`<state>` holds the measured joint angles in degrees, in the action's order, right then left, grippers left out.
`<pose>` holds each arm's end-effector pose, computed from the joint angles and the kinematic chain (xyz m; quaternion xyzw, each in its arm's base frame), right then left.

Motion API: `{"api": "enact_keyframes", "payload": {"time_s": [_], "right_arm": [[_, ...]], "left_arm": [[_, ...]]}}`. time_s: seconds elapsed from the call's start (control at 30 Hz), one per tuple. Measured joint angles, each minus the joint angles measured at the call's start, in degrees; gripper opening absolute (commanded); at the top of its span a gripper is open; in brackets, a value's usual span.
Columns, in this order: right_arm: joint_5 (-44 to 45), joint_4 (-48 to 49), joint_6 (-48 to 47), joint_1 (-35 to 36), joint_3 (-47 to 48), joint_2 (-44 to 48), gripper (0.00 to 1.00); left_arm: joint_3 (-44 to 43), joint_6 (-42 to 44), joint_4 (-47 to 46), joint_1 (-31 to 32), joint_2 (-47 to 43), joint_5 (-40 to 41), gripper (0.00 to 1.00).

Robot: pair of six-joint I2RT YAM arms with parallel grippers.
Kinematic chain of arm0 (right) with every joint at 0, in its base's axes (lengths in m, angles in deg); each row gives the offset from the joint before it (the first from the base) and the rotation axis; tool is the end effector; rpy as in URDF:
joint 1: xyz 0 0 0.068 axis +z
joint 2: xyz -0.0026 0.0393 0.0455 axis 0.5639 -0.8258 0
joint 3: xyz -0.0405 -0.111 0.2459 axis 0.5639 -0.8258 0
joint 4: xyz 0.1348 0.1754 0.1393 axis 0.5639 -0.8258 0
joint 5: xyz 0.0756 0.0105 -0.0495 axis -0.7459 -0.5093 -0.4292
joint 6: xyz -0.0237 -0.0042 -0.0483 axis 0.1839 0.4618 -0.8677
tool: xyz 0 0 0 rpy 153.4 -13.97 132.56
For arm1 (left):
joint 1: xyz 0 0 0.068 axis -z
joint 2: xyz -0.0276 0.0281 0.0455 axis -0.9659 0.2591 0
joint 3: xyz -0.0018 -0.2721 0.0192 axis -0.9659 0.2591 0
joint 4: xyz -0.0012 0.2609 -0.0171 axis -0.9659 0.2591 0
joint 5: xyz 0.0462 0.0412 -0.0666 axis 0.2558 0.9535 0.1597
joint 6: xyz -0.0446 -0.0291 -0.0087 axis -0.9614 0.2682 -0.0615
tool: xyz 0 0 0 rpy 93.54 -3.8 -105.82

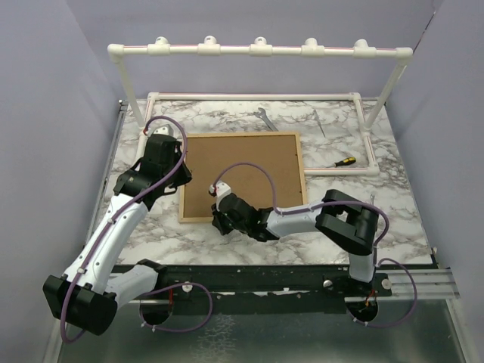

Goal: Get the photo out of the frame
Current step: Adjust the photo frame at the center of the board.

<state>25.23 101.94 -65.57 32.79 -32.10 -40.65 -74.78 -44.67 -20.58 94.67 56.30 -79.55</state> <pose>0.1575 0.3587 0.1399 -0.2976 0.8351 0.2743 0.3725 0.2044 -0.0686 0.3339 -0.1193 0.9035 -0.1274 0.3914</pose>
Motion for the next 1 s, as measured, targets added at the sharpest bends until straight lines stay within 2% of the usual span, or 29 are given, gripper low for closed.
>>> {"api": "enact_keyframes", "payload": {"time_s": [0.1, 0.23, 0.4, 0.5, 0.67, 0.73, 0.8, 0.87, 1.0], "right_arm": [[-1.25, 0.83, -0.76, -0.72, 1.99, -0.72, 0.05], [-2.32, 2.49, -1.31, -0.74, -0.09, 2.54, 0.14], [-1.99, 1.92, -1.77, -1.81, -7.04, 14.97, 0.17], [-2.19, 0.66, -0.74, -5.60, -11.61, 24.09, 0.18], [-2.49, -6.01, 1.97, -17.70, -17.18, 36.44, 0.24], [-4.07, -10.69, 2.45, -23.69, -18.08, 39.93, 0.27], [-7.76, -15.30, 2.56, -30.77, -18.38, 42.47, 0.35], [-12.96, -18.03, 2.69, -40.50, -19.41, 44.65, 0.48], [-19.39, -22.71, 2.82, -56.30, -21.62, 46.88, 0.50]], "left_arm": [[0.00, 0.00, 0.00, -0.13, 0.00, -0.02, 0.00], [0.02, -0.22, -0.07, -0.13, 0.00, -0.44, 0.00], [1.90, -1.25, -2.71, -0.13, -0.26, -4.07, 0.00], [4.44, -2.38, -5.99, -0.13, 0.07, -9.31, 0.00], [9.14, -6.10, -14.08, 0.87, 2.38, -17.70, 0.00], [12.02, -8.50, -17.92, 3.15, 3.17, -19.28, 0.00], [13.66, -10.58, -20.76, 6.88, 4.17, -19.47, 0.00], [14.23, -12.74, -24.04, 12.68, 6.69, -19.21, 0.00], [13.73, -15.63, -30.10, 20.85, 13.00, -18.84, 0.00]]}}
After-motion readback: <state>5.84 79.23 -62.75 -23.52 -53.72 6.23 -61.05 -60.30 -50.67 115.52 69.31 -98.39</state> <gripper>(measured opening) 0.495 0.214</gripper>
